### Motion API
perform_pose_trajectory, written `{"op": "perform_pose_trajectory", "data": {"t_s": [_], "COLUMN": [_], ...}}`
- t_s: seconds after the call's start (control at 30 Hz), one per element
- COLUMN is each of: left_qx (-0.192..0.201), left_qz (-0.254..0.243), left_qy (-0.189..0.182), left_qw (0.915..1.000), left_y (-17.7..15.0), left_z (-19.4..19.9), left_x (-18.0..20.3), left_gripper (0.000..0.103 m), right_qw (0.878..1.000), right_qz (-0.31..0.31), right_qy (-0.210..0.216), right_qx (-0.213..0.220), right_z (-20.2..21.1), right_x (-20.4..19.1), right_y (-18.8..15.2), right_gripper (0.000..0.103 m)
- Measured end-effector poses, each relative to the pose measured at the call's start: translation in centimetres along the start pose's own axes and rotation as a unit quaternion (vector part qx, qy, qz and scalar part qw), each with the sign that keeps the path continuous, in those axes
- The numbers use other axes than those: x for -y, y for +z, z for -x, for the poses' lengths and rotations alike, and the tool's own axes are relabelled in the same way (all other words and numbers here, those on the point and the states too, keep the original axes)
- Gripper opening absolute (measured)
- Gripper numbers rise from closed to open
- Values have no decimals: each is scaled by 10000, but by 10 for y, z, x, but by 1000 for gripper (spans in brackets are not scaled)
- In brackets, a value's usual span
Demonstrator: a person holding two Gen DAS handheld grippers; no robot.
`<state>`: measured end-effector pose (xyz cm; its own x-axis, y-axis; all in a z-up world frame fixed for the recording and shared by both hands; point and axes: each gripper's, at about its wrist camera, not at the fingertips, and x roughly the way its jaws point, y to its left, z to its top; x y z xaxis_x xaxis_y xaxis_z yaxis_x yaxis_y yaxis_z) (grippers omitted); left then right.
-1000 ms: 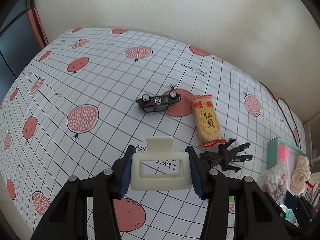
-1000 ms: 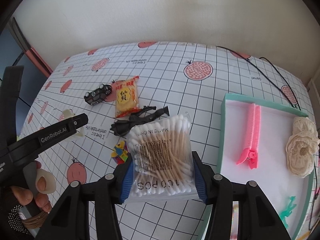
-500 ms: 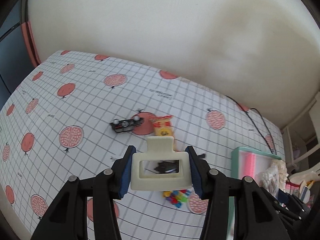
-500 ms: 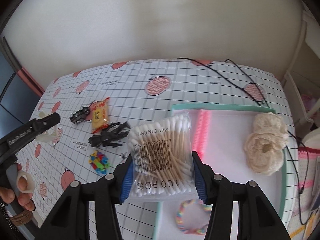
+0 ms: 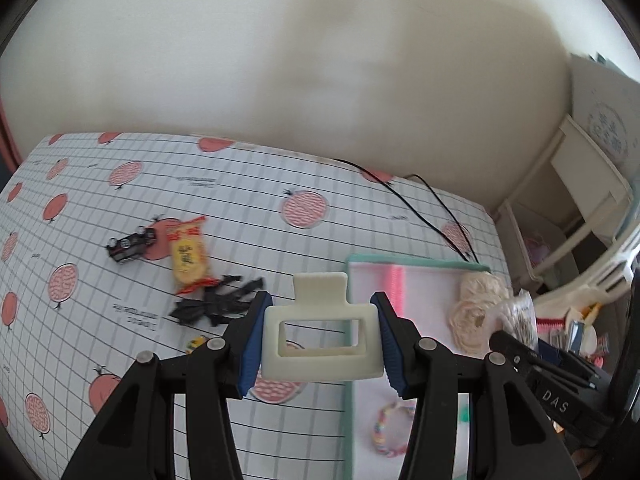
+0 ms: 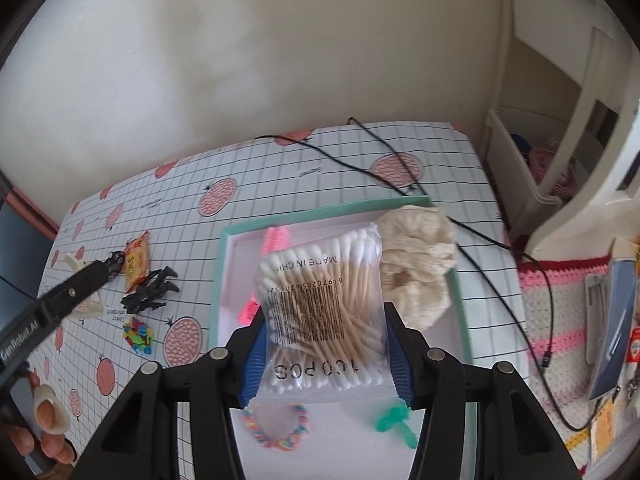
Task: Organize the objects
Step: 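Carry the cream clip with the left tool while the right tool carries the swab bag over the tray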
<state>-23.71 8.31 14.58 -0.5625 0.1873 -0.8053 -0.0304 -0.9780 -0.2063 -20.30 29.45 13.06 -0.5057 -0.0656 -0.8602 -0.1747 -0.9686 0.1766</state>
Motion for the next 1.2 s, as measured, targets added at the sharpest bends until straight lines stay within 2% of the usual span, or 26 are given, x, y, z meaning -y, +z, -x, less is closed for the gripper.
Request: {"op": "perform_pose_trajectory", "data": {"t_s": [0.27,0.47,0.77,1.03,1.2], "left_qx": [-350,-611,-1113,-1325,-1373], "left_qz": [-435,-705,-920,-1010,-1115], "left_qy": [-333,-273,-17,126,198], "left_qw": [9979,9953,9895,9859,9840], "left_y": [-17,-33,-58,-72,-78], "left_z": [-17,-36,-76,-92,-98], "left_x": [45,64,71,71,74], "left_gripper": [52,52,52,52,52], "right_qw": [9997,9989,9960,9936,9934], "right_qz": [-219,-319,-348,-279,-198], "right_qy": [-96,-208,-327,-411,-440], "right_qx": [39,-269,-751,-1018,-1037], "right_z": [10,-10,-44,-63,-67], "right_x": [29,40,48,47,43], "right_y": [-1,-6,-21,-31,-33], "right_gripper": [55,55,55,55,55]}}
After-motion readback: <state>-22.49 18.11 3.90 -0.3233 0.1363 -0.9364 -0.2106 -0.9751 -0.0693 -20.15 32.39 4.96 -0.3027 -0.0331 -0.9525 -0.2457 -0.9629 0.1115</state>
